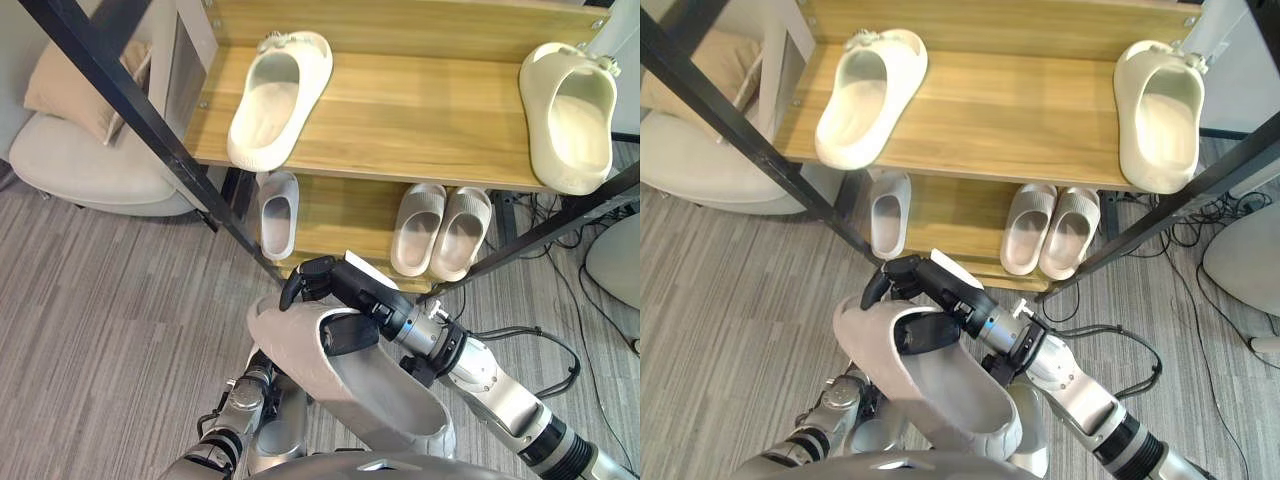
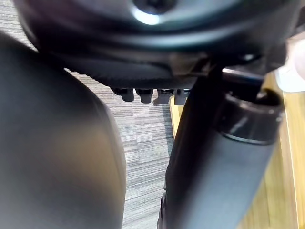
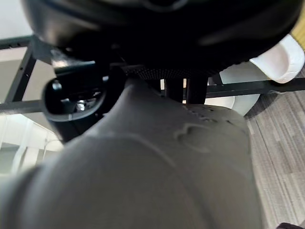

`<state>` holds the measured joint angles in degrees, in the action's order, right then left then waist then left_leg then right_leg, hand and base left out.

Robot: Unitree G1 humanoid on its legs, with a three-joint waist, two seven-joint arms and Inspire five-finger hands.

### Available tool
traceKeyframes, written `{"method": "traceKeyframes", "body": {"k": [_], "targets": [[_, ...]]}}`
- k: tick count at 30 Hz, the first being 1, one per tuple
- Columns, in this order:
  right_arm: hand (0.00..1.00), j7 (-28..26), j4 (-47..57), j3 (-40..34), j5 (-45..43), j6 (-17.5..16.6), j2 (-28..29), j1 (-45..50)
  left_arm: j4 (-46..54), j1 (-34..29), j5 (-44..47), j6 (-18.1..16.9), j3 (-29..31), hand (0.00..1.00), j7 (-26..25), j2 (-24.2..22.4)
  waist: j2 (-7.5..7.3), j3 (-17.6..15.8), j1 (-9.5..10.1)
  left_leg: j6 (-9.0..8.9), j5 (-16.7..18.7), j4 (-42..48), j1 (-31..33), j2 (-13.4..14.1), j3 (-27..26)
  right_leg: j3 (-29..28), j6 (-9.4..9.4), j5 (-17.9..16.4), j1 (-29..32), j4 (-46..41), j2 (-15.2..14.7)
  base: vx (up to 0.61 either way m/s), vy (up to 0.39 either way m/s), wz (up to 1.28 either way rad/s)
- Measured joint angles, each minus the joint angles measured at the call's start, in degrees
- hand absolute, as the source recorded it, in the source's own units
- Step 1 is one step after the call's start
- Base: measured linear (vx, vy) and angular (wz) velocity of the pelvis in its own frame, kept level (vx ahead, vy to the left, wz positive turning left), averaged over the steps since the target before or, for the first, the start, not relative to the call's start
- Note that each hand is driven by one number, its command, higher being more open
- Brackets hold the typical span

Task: Organize the slippers on the shoe rack

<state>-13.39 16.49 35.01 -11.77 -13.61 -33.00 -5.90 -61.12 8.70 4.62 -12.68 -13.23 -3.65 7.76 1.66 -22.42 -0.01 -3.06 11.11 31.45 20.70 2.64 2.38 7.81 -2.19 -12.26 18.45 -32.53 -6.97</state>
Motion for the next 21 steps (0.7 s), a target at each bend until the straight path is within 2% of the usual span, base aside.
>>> {"method": "traceKeyframes", "body": {"k": [6,11,13,16,18,19,21], "targets": [[0.00,1.81,-2.90,0.01,7.42,-0.05,0.10,-3.11,0.65,2.22,0.89,-0.60,0.13,1.00,-0.44,0.15,0.22,-1.66,0.19,-0.10,2.93,7.79,6.27,-0.21,1.27,0.70,0.29,-4.18,6.02,-8.58,-0.96,-0.01,-0.040,0.10],[0.00,7.12,-9.13,-2.34,15.19,-0.16,2.24,-8.05,1.37,5.29,2.81,-1.07,0.74,1.00,-1.35,0.32,0.27,-2.57,0.58,-0.54,5.94,16.29,15.13,-0.71,2.88,1.67,0.74,-7.97,14.05,-17.35,-2.01,-0.02,-0.027,0.15],[0.00,9.88,-11.98,-5.39,17.54,-0.17,3.95,-10.16,2.01,6.54,3.26,-1.10,1.01,1.00,-1.73,0.47,0.25,-2.94,0.95,-0.63,6.54,18.88,18.59,-1.01,3.45,2.11,0.97,-8.97,17.25,-20.13,-2.58,-0.05,-0.005,0.14],[0.00,16.39,-15.91,-10.80,22.63,-0.06,5.91,-12.77,5.80,6.09,3.88,-2.19,1.23,1.00,-0.43,0.02,1.67,-3.51,2.42,-0.70,7.61,22.51,22.58,-1.50,4.30,2.64,1.02,-10.35,20.70,-23.67,-3.24,-0.04,0.013,0.14],[0.00,20.51,-16.52,-14.26,25.50,0.62,7.57,-14.64,10.34,4.01,3.93,-2.45,4.81,1.00,-0.19,-1.34,1.86,-3.53,3.08,-0.51,8.10,25.18,26.20,-2.26,4.79,2.80,0.75,-11.63,24.05,-26.90,-4.18,-0.03,0.009,0.19],[0.00,21.33,-16.46,-14.97,25.79,0.71,8.40,-15.39,10.59,4.20,3.95,-2.49,6.47,1.00,-0.78,-1.71,1.81,-3.56,3.06,-0.53,8.11,25.69,27.15,-2.37,4.78,2.81,0.76,-11.84,25.00,-27.62,-4.37,-0.03,0.010,0.12],[0.00,25.21,-15.42,-17.73,27.98,1.17,12.03,-18.45,11.45,6.55,4.95,-2.03,12.64,1.00,-3.49,-2.27,-0.55,-4.91,2.98,-1.01,8.40,28.42,31.56,-2.34,5.58,3.30,1.16,-12.68,29.11,-30.54,-4.45,-0.05,-0.002,0.08]]}}
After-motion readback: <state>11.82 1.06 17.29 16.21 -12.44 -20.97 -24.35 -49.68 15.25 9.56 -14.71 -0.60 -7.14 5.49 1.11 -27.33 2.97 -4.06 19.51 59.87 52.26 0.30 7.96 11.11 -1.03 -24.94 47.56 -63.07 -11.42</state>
